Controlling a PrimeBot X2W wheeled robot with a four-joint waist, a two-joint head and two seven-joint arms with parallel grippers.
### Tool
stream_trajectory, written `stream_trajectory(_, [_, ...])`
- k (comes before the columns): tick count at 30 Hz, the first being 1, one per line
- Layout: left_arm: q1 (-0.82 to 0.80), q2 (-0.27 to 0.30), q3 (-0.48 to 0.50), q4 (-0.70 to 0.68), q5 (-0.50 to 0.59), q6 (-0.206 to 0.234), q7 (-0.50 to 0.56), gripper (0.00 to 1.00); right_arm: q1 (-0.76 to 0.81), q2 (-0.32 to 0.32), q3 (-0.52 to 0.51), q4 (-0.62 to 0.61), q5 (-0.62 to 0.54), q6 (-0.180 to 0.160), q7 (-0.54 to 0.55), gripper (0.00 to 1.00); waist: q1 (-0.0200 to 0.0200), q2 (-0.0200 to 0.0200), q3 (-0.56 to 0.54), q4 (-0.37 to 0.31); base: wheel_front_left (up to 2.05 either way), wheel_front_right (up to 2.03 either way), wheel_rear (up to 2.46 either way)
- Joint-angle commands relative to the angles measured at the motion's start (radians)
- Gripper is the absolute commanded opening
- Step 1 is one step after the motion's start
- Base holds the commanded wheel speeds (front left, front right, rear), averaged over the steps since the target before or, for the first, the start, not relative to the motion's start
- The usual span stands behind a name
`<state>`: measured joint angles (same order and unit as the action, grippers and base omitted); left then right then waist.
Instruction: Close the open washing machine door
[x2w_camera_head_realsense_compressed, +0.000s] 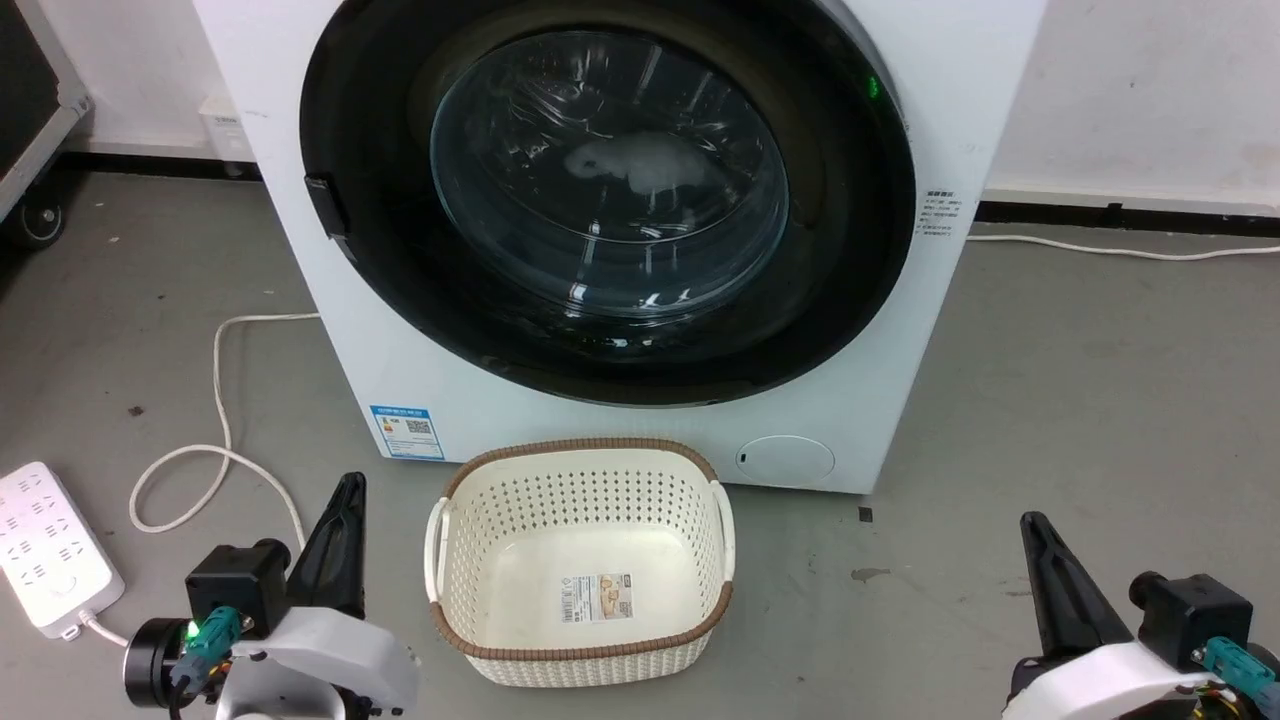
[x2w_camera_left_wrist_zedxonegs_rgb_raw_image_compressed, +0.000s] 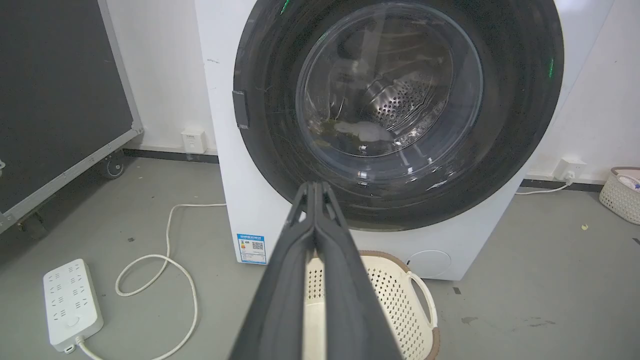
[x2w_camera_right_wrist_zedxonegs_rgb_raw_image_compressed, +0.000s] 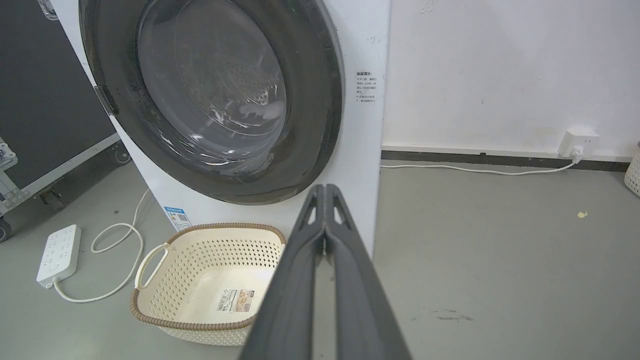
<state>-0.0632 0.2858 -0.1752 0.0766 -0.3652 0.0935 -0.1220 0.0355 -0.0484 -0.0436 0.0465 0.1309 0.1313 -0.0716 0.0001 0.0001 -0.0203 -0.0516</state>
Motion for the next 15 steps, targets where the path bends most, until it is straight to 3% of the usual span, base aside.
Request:
stream_trajectory(1, [0.013,-0.011,0.009,-0.007,0.015,-0.004,0.005,0.00,-0.010,0.000,0.003,-0.010,-0.010,0.000,0.003,0.00,0.0000,-0.0001,0.000,0.001,0.00,0.00,0.00])
stream_trajectory(15, [0.021,-0.049,0.037,-0.018,0.073,-0.019,0.024,0.00,-0.014,-0.001,0.009,-0.016,-0.030,0.000,0.014,0.00,0.0000,-0.0001,0.004,0.009,0.00,0.00,0.00])
